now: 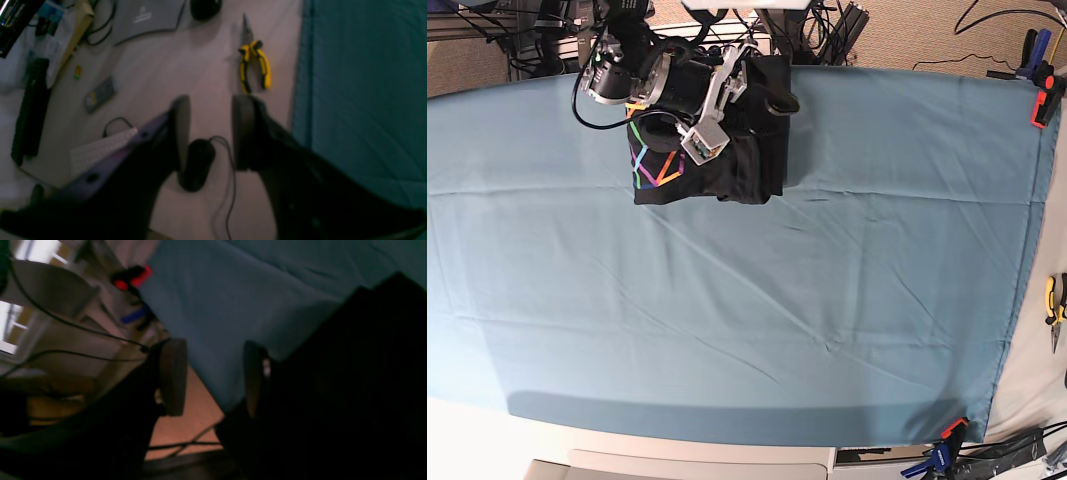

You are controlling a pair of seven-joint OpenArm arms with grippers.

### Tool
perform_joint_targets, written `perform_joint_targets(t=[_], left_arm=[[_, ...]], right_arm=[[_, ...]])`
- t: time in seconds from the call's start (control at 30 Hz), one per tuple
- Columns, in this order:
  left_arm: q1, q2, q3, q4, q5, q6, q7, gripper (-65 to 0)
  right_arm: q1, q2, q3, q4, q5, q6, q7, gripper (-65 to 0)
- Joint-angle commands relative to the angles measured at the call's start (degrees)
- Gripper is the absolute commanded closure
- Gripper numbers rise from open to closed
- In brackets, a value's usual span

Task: Fold the T-shirt properly
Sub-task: 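Fold the held end over onto the rest of the shirt with the right gripper, then press and tuck the folded edge with the right gripper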

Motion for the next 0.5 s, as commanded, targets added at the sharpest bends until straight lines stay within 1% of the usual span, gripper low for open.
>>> perform_joint_targets(t=[0.0,0.03,0.07,0.17,0.2,0.3,0.4,0.43,0.47], left_arm=[[-0.76,-1.73,-0.72,0.68,0.04,0.17,-1.29,-22.3],[-0.76,-1.73,-0.72,0.68,0.07,0.17,-1.27,-22.3],[-0.76,-1.73,-0.72,0.66,0.07,0.17,-1.25,-22.3],[-0.76,-1.73,-0.72,0.66,0.07,0.17,-1.22,-22.3],[-0.76,-1.73,-0.72,0.66,0.07,0.17,-1.22,-22.3],[-0.76,-1.70,-0.72,0.66,0.04,0.20,-1.25,-22.3],[-0.76,-1.57,-0.72,0.66,0.04,0.20,-1.22,-22.3],[-0.74,-1.51,-0.72,0.66,0.04,0.20,-1.20,-22.3],[-0.76,-1.44,-0.72,0.66,0.04,0.20,-1.25,-22.3]], right_arm=[[0.48,-0.13,0.00,2.10,1.75,0.28,1.27,-26.9],[0.66,-0.13,0.42,3.06,1.51,0.28,1.29,-24.1],[0.83,-0.15,1.18,4.26,0.85,0.28,1.36,-19.6],[1.27,-0.15,5.62,8.61,-3.39,0.28,2.34,-1.4],[1.25,-0.13,7.72,9.94,-4.76,0.28,2.99,0.0],[1.22,-0.15,15.54,13.07,-10.25,0.28,5.18,0.0],[1.20,-0.13,23.50,13.57,-20.52,-11.69,6.58,0.0],[1.11,-0.11,25.70,13.53,-23.26,-14.19,6.56,0.0],[0.90,-0.11,27.58,13.53,-24.59,-15.82,6.56,0.0]])
